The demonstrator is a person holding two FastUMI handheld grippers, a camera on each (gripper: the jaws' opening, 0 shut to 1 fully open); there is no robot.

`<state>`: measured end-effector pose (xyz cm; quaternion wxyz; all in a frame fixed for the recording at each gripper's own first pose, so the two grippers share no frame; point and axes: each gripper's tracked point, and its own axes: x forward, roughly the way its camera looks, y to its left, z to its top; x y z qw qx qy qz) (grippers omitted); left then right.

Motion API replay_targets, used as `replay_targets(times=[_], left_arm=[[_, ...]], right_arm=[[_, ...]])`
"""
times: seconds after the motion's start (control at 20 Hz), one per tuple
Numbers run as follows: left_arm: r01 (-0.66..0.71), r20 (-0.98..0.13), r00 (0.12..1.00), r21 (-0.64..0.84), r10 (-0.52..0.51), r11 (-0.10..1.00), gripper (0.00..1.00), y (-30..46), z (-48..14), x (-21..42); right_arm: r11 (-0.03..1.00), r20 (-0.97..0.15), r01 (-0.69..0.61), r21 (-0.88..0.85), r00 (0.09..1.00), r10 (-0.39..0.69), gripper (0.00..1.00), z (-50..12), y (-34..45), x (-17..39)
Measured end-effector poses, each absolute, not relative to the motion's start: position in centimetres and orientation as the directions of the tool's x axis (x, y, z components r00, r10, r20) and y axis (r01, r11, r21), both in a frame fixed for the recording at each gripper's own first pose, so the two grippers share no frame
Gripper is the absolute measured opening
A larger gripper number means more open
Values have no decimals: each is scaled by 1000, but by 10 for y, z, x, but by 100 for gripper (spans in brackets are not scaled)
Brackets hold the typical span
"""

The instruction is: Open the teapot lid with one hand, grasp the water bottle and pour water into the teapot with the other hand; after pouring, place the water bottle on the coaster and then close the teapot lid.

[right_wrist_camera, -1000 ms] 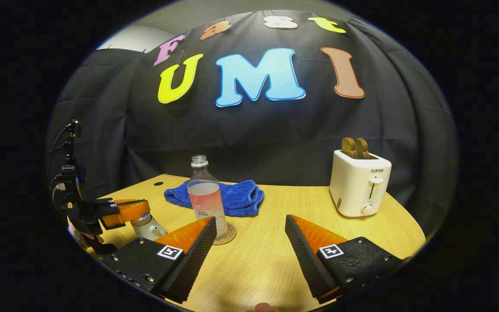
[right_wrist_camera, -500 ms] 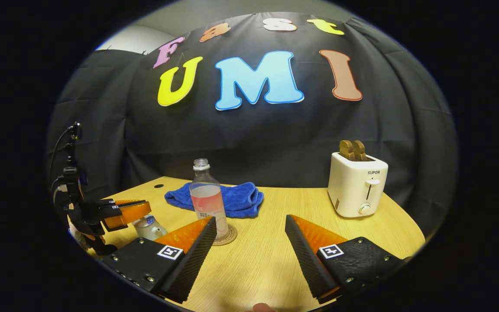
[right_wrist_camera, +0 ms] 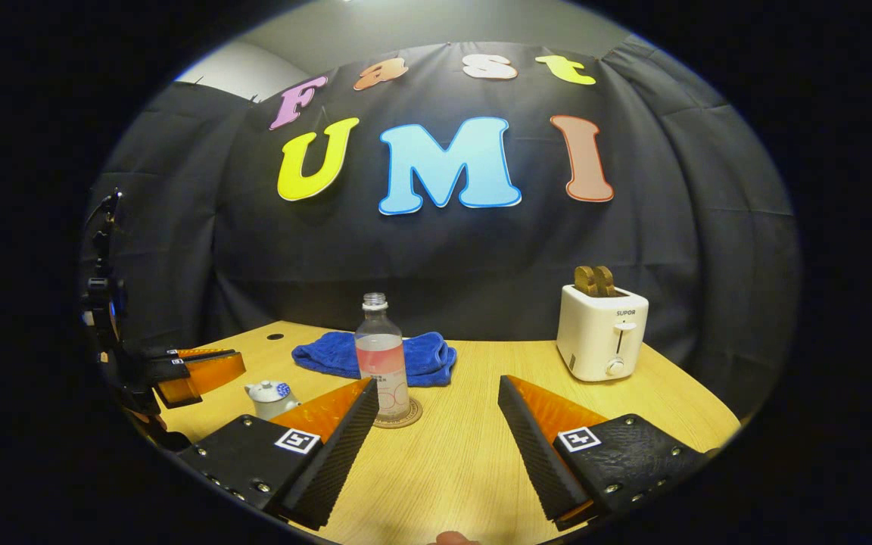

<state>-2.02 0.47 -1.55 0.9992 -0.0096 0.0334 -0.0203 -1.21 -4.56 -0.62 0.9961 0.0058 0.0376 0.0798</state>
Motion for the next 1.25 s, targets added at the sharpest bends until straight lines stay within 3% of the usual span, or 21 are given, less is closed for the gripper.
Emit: replay_targets(times=[0.55,0.85,1.25], left_arm=[[37,-1,999,-54,-37,998,18,-16,-24,-97],[42,-29,999,-103,-45,994,19,-23,-51,-101],[1,2,1000,-60,0,998,17,-21,-53,-105]], right_arm=[[996,-25,-86,9,996,87,98,-42,-9,-79],[998,15,-70,-4,997,70,98,-43,0,-91],[996,-21,-78,35,997,78,99,-63,7,-88]])
